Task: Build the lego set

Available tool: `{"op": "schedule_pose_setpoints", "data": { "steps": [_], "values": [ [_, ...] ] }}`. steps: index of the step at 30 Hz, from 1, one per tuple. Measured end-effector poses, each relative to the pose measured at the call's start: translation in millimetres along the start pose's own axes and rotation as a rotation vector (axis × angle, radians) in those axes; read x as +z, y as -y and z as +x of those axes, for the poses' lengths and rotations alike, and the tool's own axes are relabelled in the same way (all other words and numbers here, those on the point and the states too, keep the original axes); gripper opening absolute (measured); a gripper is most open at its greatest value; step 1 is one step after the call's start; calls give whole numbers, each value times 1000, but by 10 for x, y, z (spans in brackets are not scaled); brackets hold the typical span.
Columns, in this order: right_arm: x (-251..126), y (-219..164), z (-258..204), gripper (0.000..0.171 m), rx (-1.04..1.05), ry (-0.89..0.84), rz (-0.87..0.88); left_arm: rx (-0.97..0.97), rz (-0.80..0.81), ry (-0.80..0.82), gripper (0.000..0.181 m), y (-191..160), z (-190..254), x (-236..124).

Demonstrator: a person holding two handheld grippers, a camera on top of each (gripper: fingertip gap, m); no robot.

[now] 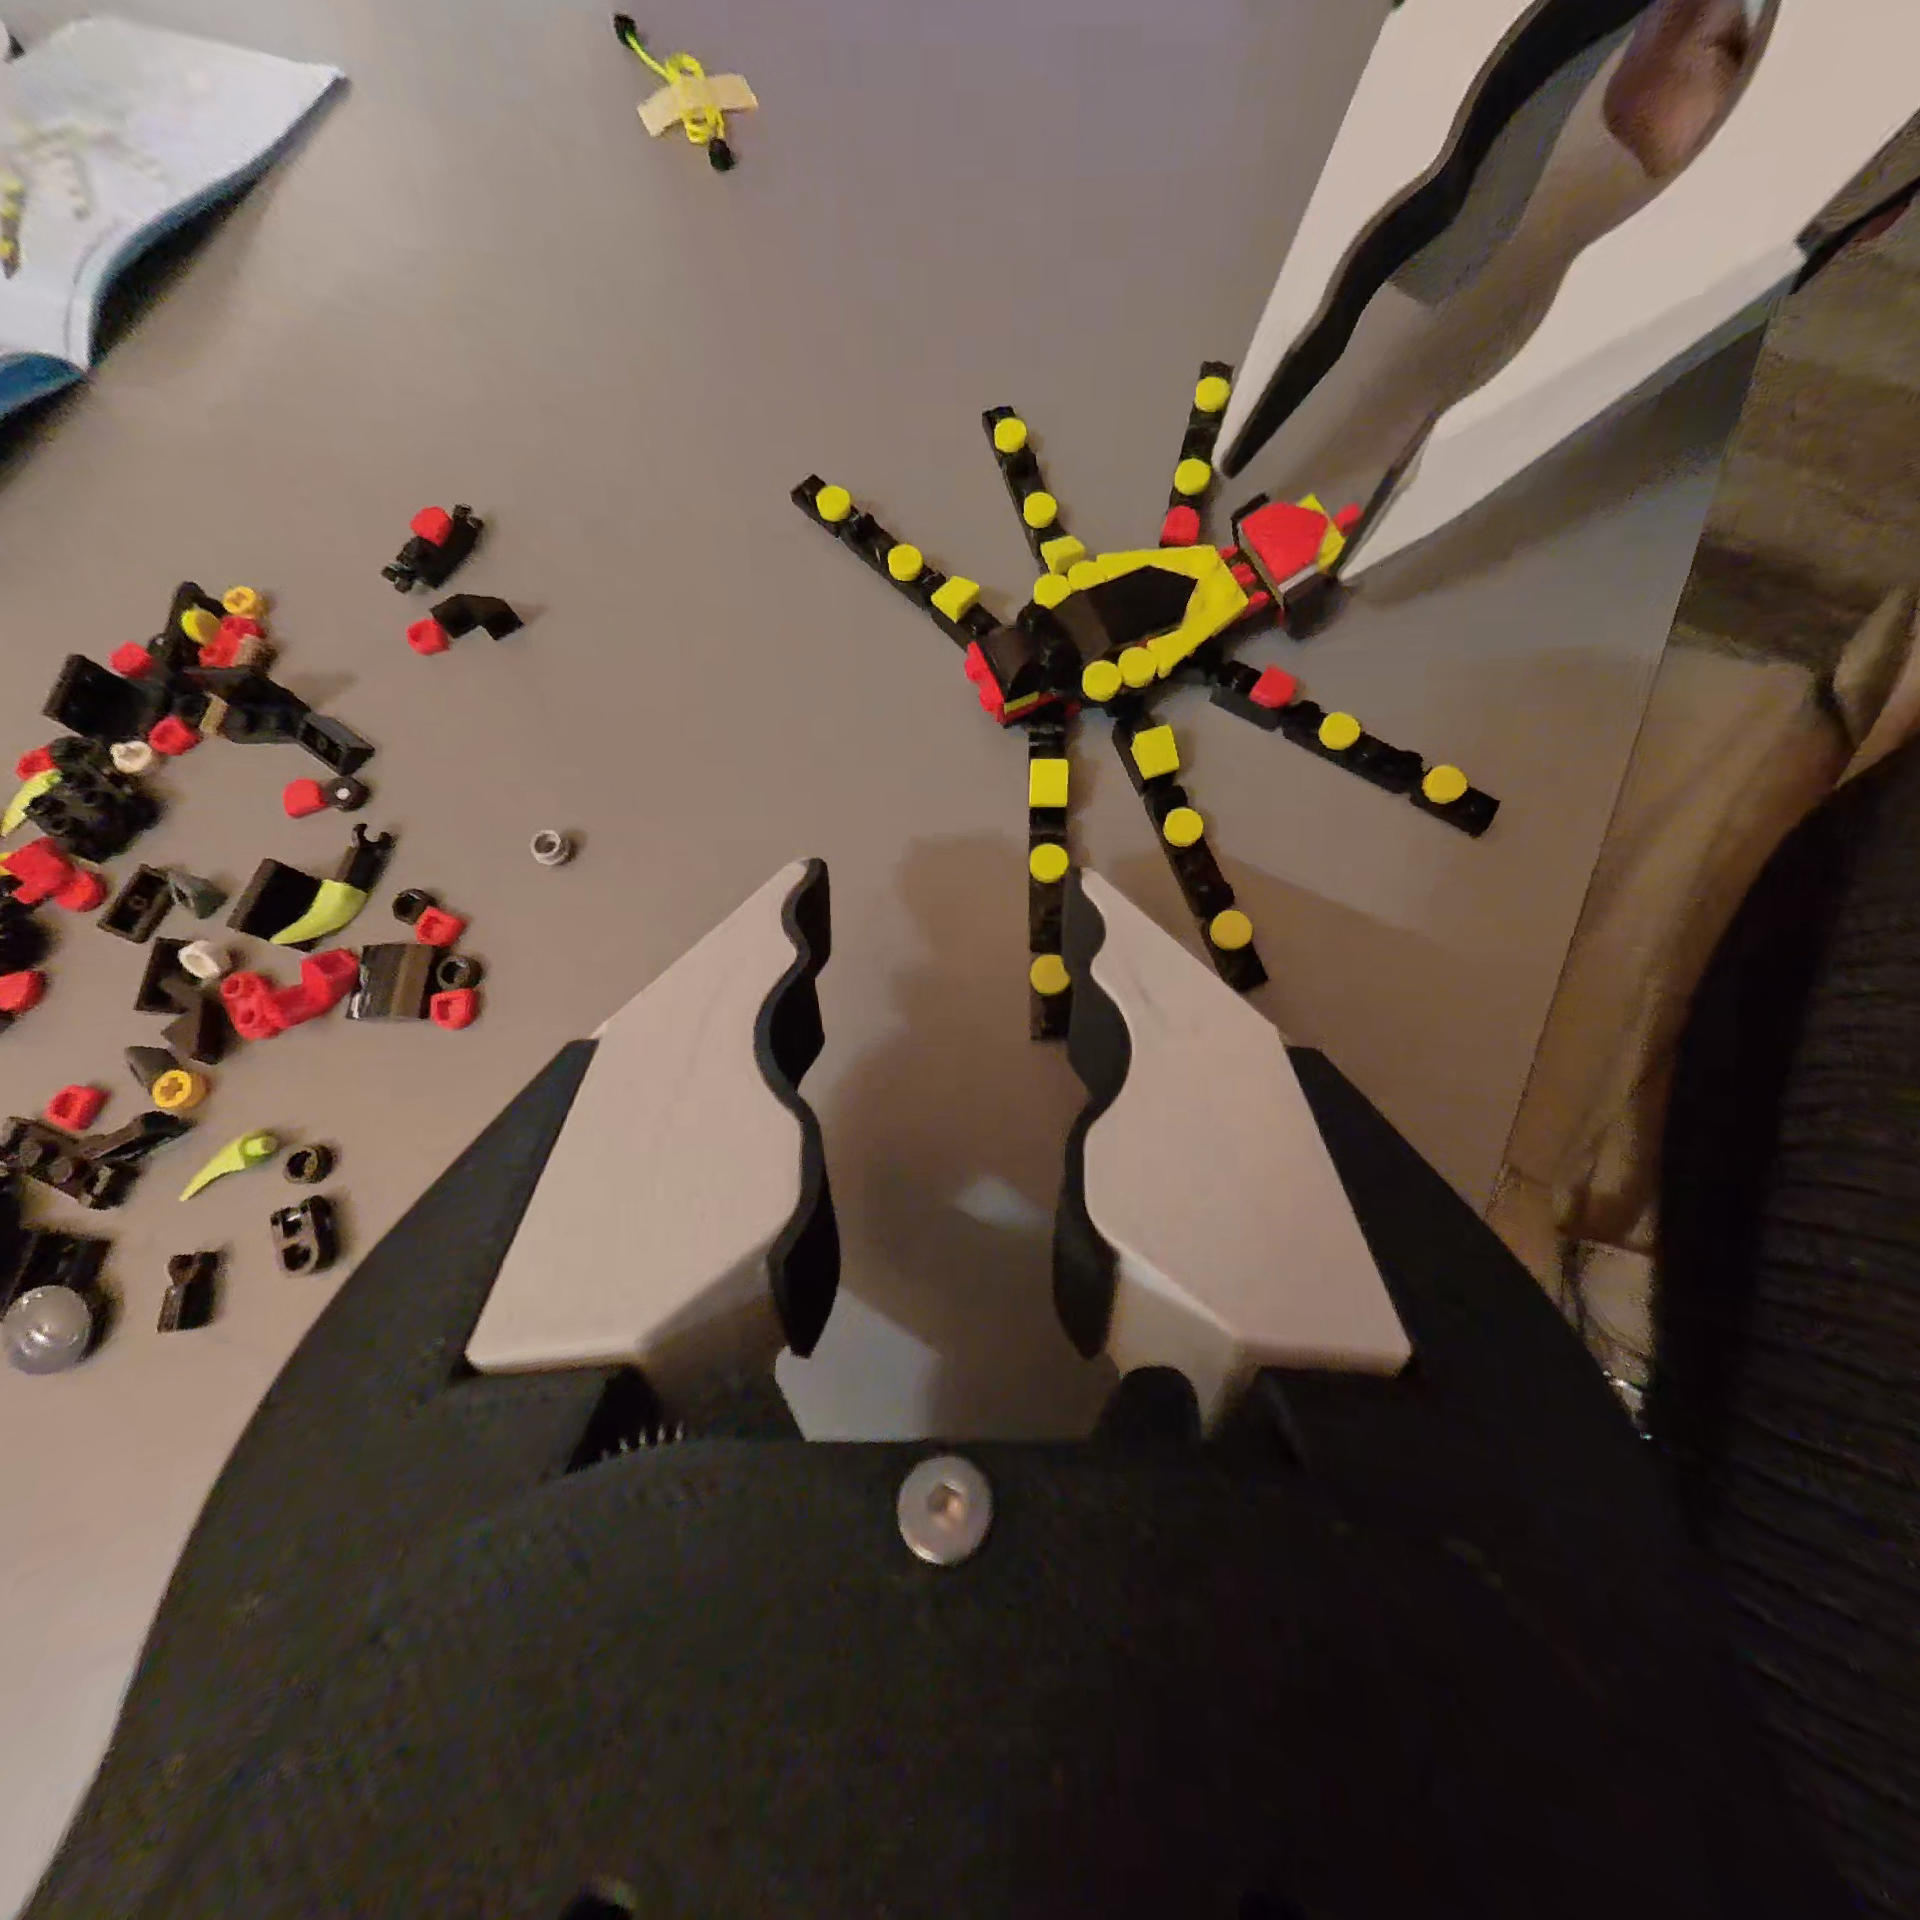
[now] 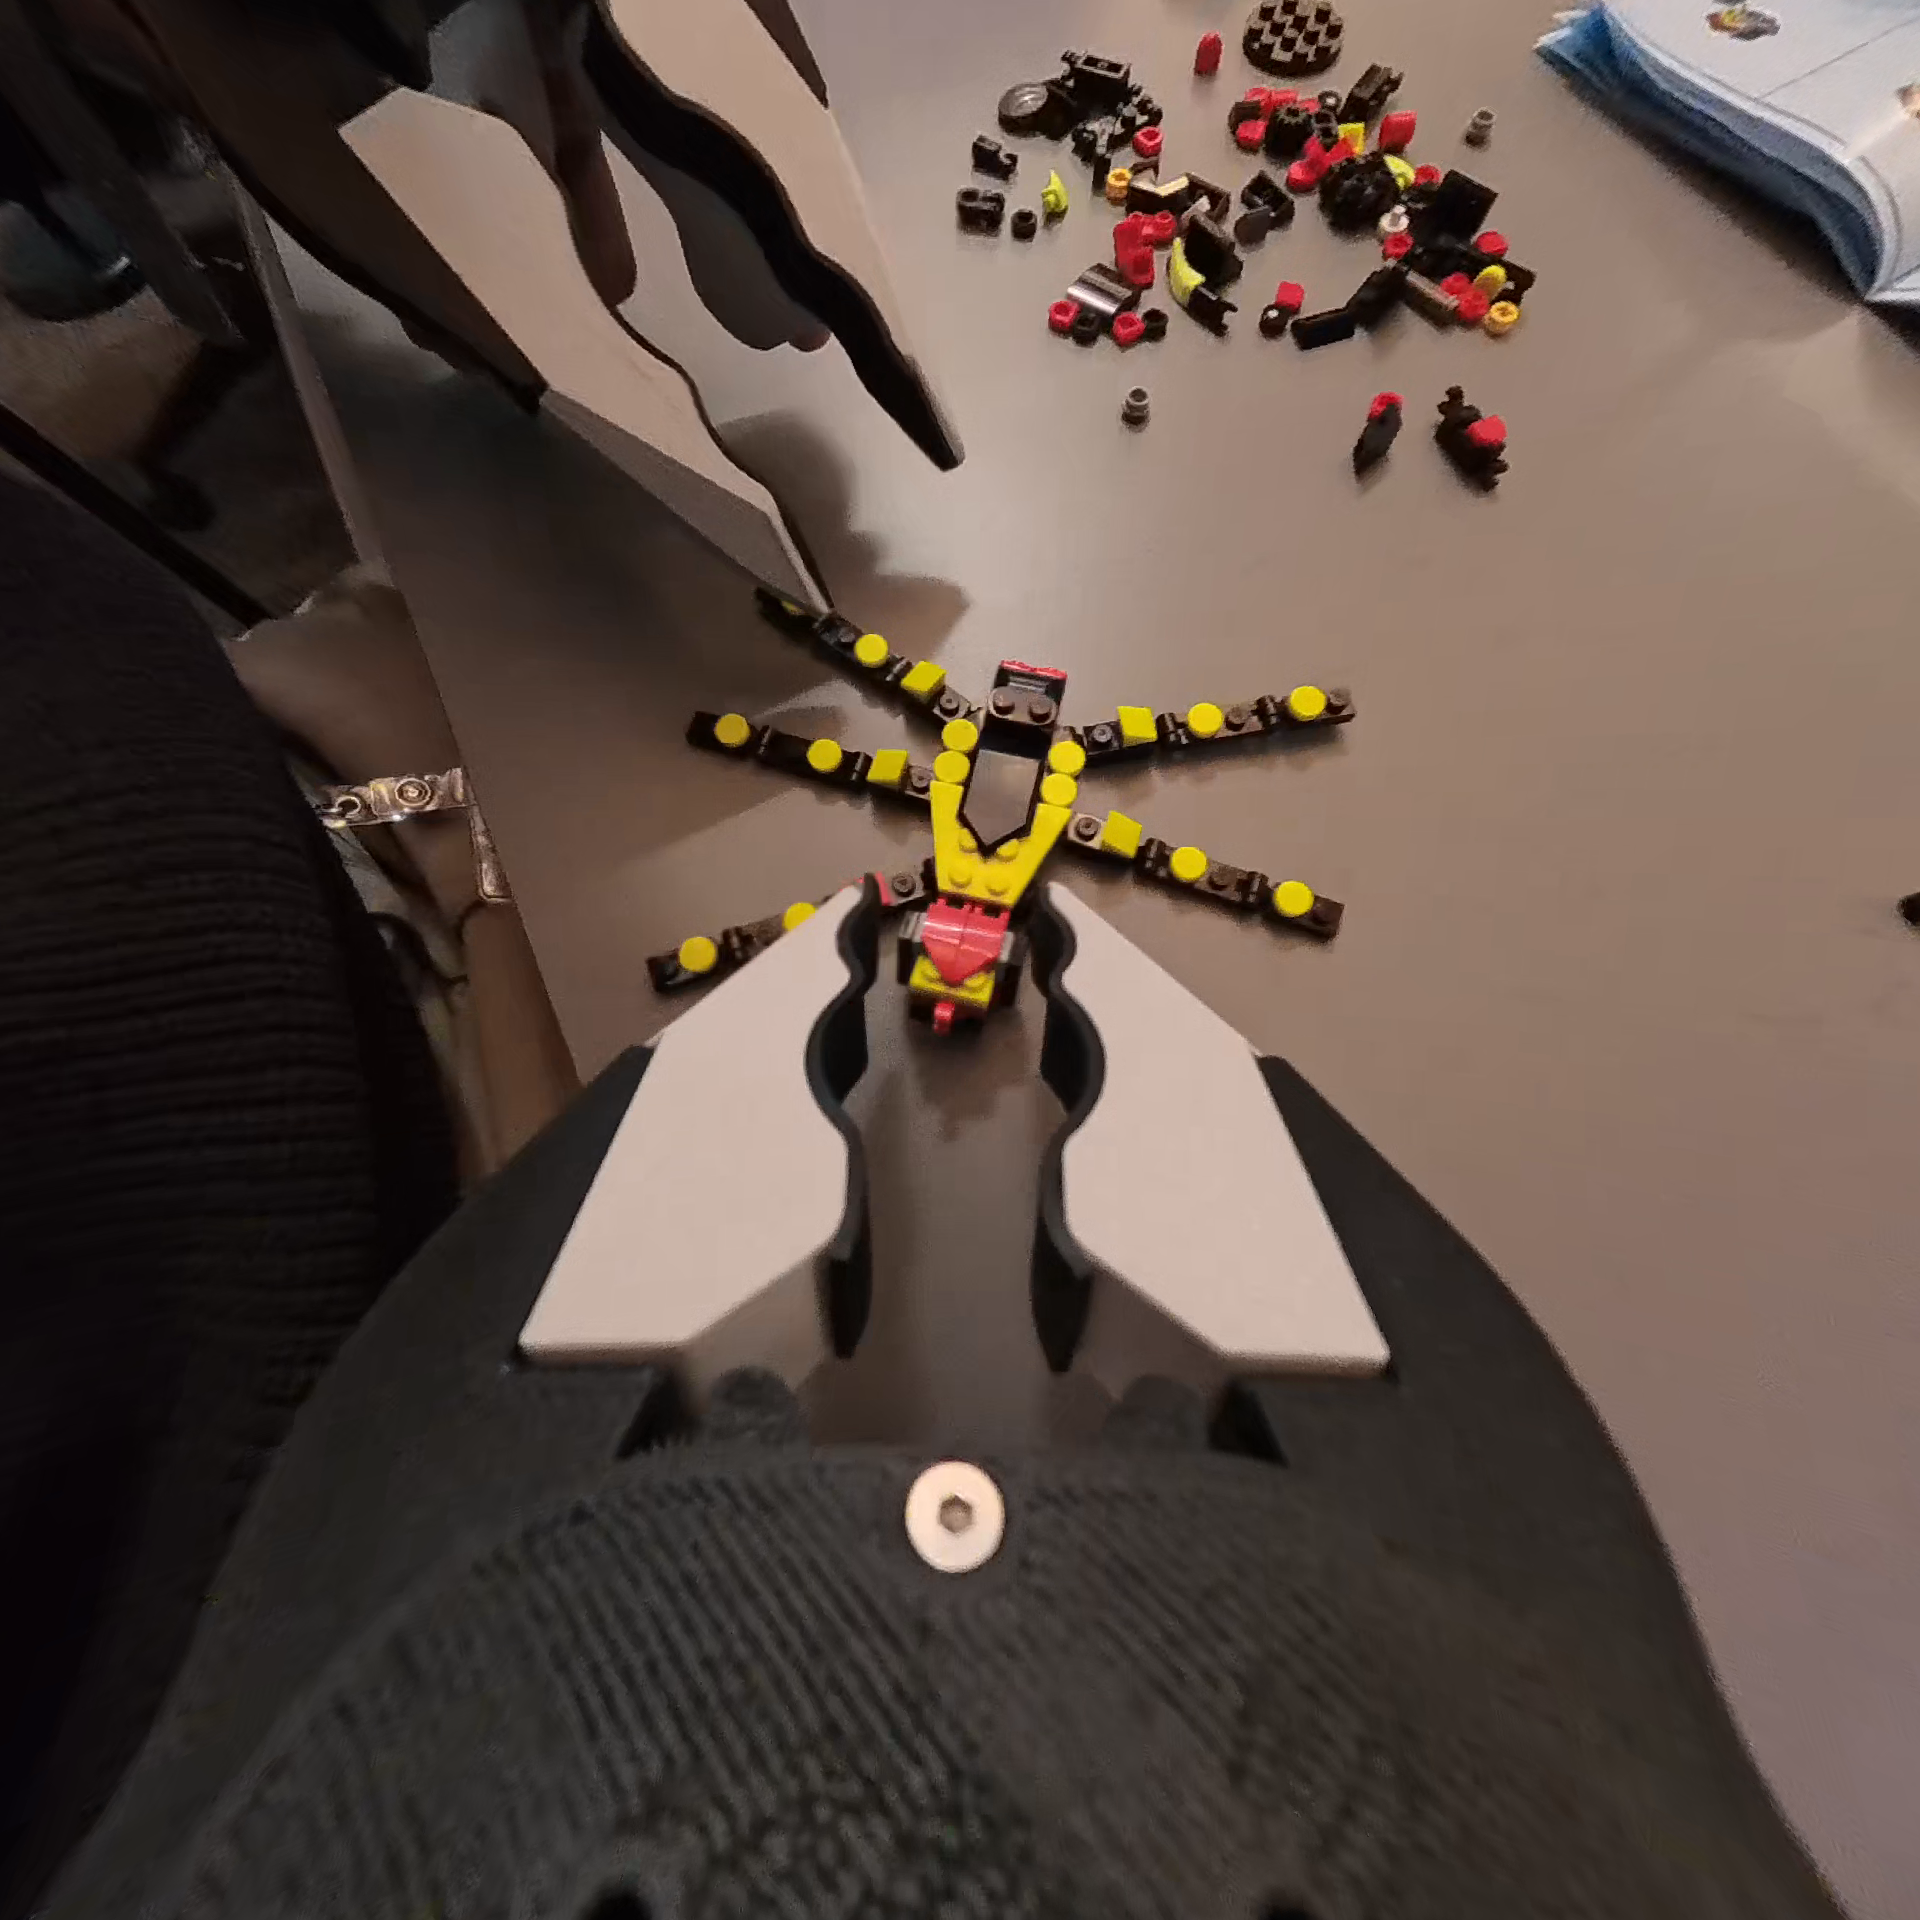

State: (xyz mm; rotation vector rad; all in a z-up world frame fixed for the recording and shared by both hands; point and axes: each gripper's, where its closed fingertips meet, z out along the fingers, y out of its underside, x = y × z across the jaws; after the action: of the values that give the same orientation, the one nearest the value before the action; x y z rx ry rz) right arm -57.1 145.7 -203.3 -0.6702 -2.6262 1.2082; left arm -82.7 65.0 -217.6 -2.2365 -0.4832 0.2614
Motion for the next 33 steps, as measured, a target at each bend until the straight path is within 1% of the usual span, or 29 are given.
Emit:
{"op": "schedule_pose_setpoints", "data": {
  "steps": [4,10,13,18,33],
  "values": [
    [-30,-24,-45,29,66,5,12,0,9,-31,44,3,36,-46],
    [-58,-156,7,29,134,-59,-15,35,-44,-52,44,-119,76,-14],
    [-45,-180,-17,29,157,-54,-18,28,-54,-68,43,-146,91,-7],
    [-4,-193,-16,29,164,-52,-28,-4,-59,-82,42,-161,79,-4],
    [-1,-112,7,29,134,-62,11,9,-71,-68,40,-188,61,44]
  ]
}}
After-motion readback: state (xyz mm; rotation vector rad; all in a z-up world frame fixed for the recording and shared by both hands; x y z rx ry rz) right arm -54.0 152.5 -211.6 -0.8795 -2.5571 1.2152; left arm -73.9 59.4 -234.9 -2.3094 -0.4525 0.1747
